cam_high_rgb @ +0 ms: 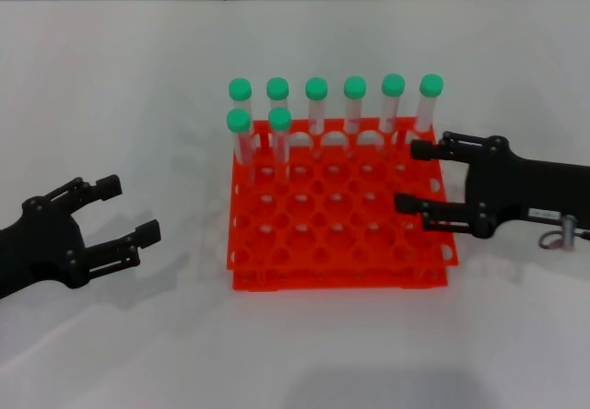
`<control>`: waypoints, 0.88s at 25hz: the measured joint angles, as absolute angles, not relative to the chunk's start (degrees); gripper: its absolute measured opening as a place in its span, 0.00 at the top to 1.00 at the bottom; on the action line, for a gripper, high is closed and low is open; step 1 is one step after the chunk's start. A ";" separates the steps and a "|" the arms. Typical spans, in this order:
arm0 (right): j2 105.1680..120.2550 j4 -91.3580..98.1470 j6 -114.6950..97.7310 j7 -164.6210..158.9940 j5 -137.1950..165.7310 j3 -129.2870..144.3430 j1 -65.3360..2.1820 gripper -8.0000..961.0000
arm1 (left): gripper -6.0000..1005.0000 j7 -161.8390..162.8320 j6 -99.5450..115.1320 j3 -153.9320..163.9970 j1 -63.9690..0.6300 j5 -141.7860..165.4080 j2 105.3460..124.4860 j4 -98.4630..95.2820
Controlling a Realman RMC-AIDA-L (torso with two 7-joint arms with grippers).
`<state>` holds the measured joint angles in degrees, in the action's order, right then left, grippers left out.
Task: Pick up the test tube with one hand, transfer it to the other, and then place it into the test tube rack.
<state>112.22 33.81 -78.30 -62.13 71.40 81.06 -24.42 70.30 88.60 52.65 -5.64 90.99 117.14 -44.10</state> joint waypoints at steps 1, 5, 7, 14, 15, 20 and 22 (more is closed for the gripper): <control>111.99 33.48 -78.98 -62.14 71.92 80.52 -24.43 0.23 | 0.11 70.50 89.13 52.64 -6.02 91.32 116.82 -44.10; 110.67 32.75 -80.51 -62.61 73.23 79.98 -24.44 0.23 | 0.11 71.63 91.00 52.64 -7.43 92.23 115.43 -43.55; 110.33 32.62 -80.62 -63.16 74.03 79.95 -24.49 0.23 | 0.11 72.30 91.61 52.64 -8.10 92.93 114.93 -43.39; 109.80 32.56 -80.09 -65.21 77.30 79.79 -25.39 0.23 | 0.11 74.91 92.24 52.65 -10.49 96.25 114.30 -43.38; 109.79 32.54 -79.89 -65.30 77.67 79.79 -25.45 0.23 | 0.11 75.45 92.25 52.64 -10.88 96.87 114.20 -43.38; 109.74 32.49 -79.25 -66.66 79.20 79.75 -26.12 0.23 | 0.11 76.92 92.41 52.65 -11.99 98.65 114.02 -43.56; 109.60 32.48 -79.17 -67.88 80.51 79.74 -26.56 0.23 | 0.11 77.22 92.56 52.65 -12.19 98.74 113.89 -43.76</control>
